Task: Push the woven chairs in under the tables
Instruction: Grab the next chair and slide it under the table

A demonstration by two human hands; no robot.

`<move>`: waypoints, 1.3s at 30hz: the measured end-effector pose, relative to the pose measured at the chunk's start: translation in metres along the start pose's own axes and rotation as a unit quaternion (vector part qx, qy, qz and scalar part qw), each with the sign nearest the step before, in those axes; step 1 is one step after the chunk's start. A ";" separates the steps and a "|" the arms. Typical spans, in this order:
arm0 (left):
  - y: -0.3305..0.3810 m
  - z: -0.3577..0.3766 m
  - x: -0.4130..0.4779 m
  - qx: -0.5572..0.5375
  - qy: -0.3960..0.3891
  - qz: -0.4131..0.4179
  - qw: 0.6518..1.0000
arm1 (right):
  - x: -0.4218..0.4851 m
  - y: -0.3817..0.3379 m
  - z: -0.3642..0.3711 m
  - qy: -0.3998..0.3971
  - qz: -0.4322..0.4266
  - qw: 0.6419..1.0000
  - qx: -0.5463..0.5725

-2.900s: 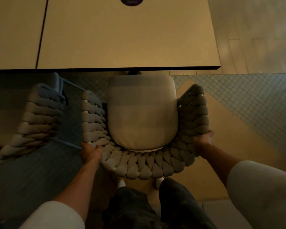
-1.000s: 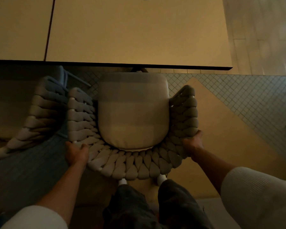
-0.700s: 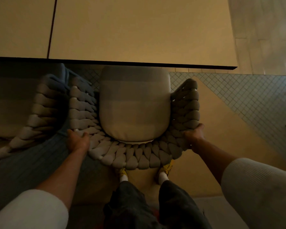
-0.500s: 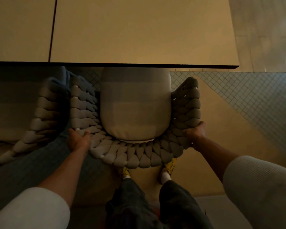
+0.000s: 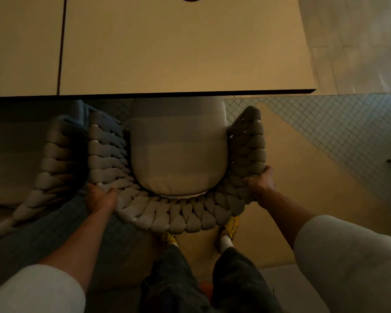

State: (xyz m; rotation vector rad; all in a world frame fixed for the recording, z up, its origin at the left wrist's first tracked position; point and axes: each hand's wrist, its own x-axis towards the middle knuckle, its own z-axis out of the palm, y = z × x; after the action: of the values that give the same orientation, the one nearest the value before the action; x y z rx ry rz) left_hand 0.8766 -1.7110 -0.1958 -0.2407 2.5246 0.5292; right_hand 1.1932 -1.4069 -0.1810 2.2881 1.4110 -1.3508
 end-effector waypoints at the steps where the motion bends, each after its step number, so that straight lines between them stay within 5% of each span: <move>1: 0.002 0.001 -0.001 0.002 -0.001 0.001 1.000 | 0.002 0.001 -0.001 0.003 -0.002 1.000 0.003; 25: 0.011 -0.019 -0.003 0.027 -0.048 -0.010 0.998 | 0.007 -0.001 0.005 -0.007 0.042 0.999 -0.014; 35: 0.004 -0.025 -0.005 -0.036 -0.062 0.009 0.997 | -0.003 -0.001 0.002 -0.027 0.000 0.998 -0.056; 39: -0.006 -0.049 -0.003 -0.087 -0.054 0.013 0.995 | -0.014 -0.007 -0.002 0.047 -0.051 0.993 -0.092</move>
State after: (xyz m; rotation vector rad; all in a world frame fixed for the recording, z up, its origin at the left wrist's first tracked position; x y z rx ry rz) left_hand 0.8576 -1.7370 -0.1576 -0.2386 2.3825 0.7535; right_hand 1.1873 -1.4112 -0.1672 2.2128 1.6293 -1.0978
